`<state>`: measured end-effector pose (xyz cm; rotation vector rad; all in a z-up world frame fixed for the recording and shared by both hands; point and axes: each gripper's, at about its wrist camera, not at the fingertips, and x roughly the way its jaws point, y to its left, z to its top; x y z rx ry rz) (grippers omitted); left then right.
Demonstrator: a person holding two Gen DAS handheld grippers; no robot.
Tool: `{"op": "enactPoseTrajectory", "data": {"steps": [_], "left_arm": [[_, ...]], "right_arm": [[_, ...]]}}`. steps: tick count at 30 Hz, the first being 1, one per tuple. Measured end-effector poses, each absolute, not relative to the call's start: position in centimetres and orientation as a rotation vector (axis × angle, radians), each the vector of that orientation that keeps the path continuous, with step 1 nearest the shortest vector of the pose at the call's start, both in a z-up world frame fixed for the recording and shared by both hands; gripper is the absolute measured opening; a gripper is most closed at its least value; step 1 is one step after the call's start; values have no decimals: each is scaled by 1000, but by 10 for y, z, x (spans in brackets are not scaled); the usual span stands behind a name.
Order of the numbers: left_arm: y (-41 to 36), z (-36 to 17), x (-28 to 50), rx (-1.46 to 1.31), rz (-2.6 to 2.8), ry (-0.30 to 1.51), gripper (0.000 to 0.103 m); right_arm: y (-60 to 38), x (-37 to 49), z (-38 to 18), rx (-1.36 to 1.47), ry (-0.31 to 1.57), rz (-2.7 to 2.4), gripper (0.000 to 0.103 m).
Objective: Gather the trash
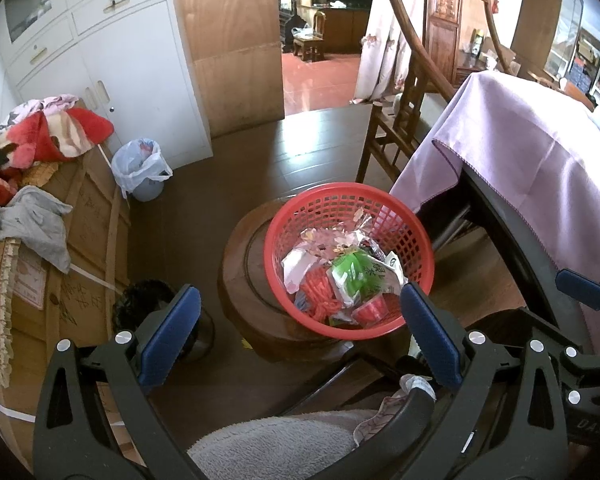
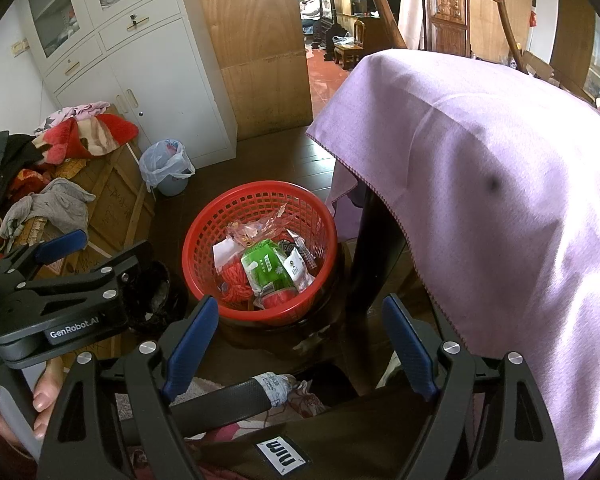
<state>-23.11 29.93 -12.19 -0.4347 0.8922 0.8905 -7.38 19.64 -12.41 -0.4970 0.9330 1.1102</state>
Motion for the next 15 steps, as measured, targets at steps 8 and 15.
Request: {"op": "enactPoseTrajectory", "data": {"steps": [8,15], "left_arm": [[301,-122,-231,-434,890,892,96],[301,-122,-231,-433,890,893,96]], "right_arm": [[196,-74,-124,-498,932,1111,82],[196,-74,-124,-496,933,1109,82]]}}
